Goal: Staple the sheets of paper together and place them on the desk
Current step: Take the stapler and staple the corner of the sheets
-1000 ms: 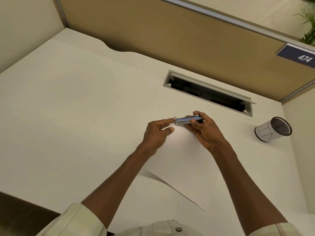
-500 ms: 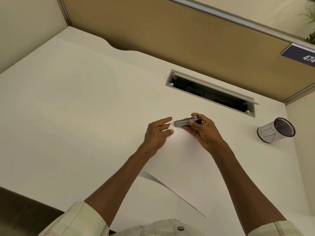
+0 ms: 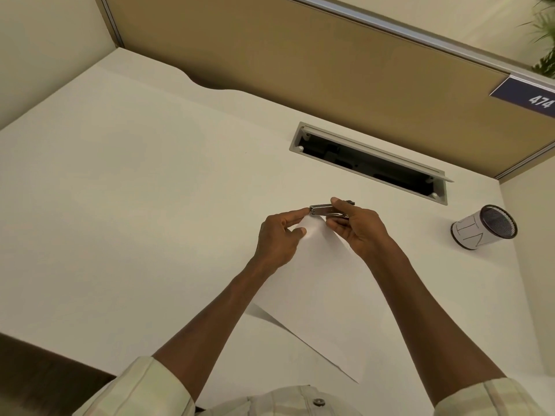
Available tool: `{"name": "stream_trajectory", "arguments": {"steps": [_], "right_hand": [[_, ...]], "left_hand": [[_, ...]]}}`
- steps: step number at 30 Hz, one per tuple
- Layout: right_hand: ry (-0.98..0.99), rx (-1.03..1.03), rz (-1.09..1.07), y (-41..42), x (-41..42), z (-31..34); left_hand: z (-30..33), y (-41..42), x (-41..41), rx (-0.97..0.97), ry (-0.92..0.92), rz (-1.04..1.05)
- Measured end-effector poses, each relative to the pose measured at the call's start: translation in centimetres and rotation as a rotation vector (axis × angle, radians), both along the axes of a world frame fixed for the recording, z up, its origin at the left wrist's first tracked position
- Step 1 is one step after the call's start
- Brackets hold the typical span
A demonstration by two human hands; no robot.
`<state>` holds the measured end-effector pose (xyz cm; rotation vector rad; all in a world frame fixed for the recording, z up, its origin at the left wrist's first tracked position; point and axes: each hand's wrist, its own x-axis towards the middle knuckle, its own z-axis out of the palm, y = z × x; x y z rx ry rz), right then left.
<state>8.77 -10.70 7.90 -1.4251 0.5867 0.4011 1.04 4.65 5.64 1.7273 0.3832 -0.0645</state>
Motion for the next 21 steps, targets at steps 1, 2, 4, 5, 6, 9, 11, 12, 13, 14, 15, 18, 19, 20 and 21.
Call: {"name": "stream_trajectory", "arguments": {"steps": [1,2,4,5,6,9,11,12,13,14,15,18,19,20,21], "right_hand": [[0.01,-0.004,-0.009,0.0,0.0,0.1],[0.017,-0.004,-0.011,0.0,0.0,0.1],[0.028,-0.003,-0.008,0.0,0.0,0.1],[0.033,-0.005,-0.009,0.0,0.1,0.1],[0.036,-0.004,-0.012,0.1,0.1,0.1],[0.017,0.02,-0.021,0.4,0.3,0.0],[-0.03,0.013,-0.009,0.5,0.4,0.0],[-0.066,-0.006,0.01,0.4,0.4,0.0],[-0.104,-0.03,0.035,0.4,0.4,0.0],[-0.143,-0.057,0.058,0.5,0.3,0.1],[-0.179,-0.093,0.079,0.5,0.3,0.1],[-0.273,-0.224,0.138,0.9,0.3,0.2],[-0.299,-0.263,0.159,1.0,0.3,0.3],[-0.32,-0.294,0.183,1.1,0.3,0.4],[-0.332,-0.313,0.212,1.1,0.3,0.5]], "left_hand": [[0.0,0.0,0.0,0.009,-0.001,-0.002],[0.0,0.0,0.0,0.014,0.0,-0.005],[-0.1,0.0,-0.1,0.01,0.006,-0.008],[-0.1,0.1,-0.1,-0.004,0.011,-0.005],[-0.1,0.1,-0.2,-0.025,0.018,0.002],[-0.3,0.2,-0.4,-0.11,0.054,0.034],[-0.7,0.3,-0.4,-0.179,0.086,0.061],[-0.9,0.3,-0.4,-0.208,0.102,0.073],[-1.1,0.4,-0.5,-0.227,0.118,0.085],[-1.3,0.5,-0.5,-0.24,0.131,0.095],[-1.5,0.5,-0.5,-0.253,0.14,0.102],[-1.8,0.6,-0.4,-0.286,0.167,0.117],[-1.9,0.6,-0.4,-0.297,0.181,0.123],[-2.0,0.6,-0.4,-0.312,0.194,0.128],[-2.0,0.6,-0.4,-0.325,0.204,0.132]]}}
